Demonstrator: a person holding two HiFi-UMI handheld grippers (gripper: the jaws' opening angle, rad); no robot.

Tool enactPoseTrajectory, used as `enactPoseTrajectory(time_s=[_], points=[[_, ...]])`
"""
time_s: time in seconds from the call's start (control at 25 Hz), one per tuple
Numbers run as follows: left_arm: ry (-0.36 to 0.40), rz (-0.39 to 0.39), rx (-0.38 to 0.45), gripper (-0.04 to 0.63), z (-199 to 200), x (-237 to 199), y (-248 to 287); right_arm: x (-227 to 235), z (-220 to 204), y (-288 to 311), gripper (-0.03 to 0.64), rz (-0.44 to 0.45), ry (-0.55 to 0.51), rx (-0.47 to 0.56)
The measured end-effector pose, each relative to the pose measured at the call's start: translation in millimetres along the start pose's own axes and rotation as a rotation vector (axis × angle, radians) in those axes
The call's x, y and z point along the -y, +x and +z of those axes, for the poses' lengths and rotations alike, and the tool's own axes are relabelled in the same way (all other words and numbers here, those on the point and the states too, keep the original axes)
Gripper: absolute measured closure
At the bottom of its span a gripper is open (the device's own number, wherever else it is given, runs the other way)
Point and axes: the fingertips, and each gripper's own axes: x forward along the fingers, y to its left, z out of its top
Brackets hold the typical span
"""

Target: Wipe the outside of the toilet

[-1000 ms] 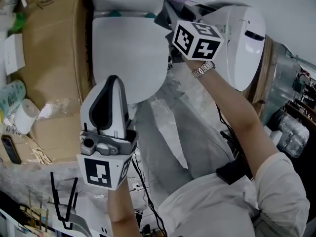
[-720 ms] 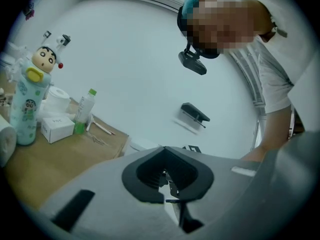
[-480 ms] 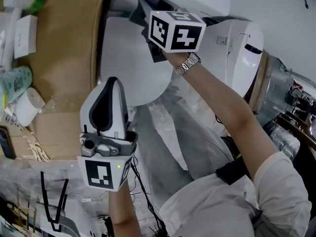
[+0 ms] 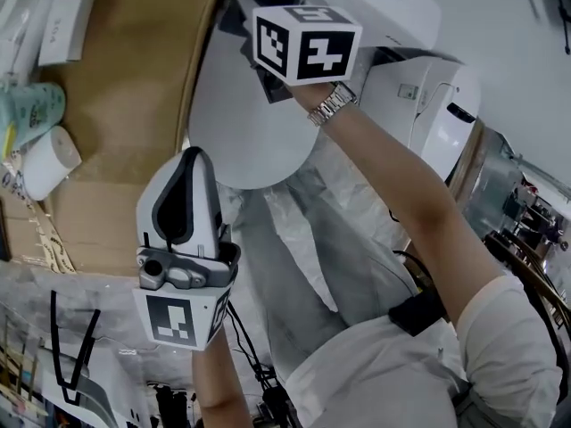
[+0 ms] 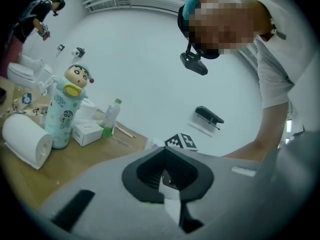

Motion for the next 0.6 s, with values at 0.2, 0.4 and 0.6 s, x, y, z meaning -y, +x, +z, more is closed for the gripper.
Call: enactPoseTrajectory(time_s=[0.2, 0.4, 0.6], points=[[0.015, 0.037, 0.022, 0.591, -0.5, 12.3, 12.1, -4.5, -13.5, -13.1, 0.511, 0.088, -0.016, -0.022], [0.004, 0.058, 0.045, 0.591, -12.1, 40.6, 32.3, 25.0, -68.4, -36.5, 0.511, 0.128, 0.010, -0.128], [-0.014, 0.044, 0.050, 0.591, -34.0, 82.0, 54.2, 101.7, -127.1, -73.2, 0.511, 0.062, 0.041, -0.239]])
